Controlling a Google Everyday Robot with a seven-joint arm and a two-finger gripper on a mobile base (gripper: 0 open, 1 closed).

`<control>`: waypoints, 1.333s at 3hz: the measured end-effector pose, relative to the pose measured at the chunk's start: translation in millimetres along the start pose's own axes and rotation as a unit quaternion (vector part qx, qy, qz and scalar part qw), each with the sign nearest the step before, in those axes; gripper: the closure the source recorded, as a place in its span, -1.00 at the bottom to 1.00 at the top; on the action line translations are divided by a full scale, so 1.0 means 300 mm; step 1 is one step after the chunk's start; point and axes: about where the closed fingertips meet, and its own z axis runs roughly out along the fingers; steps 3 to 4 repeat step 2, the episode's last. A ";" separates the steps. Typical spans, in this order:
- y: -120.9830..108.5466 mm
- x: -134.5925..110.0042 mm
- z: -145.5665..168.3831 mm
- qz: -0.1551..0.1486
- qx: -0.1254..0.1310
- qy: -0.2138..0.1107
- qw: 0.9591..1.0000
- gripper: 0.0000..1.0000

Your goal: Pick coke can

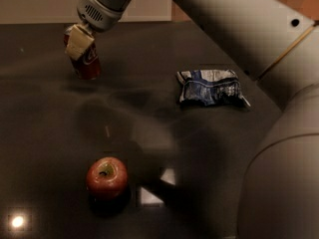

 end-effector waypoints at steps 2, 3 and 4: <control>0.016 -0.004 -0.133 0.009 0.009 0.011 1.000 1.00; 0.016 -0.004 -0.133 0.009 0.009 0.011 1.000 1.00; 0.016 -0.004 -0.133 0.009 0.009 0.011 1.000 1.00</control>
Offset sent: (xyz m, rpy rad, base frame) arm -0.0196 -0.0436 0.0459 -0.0358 0.0007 -0.0700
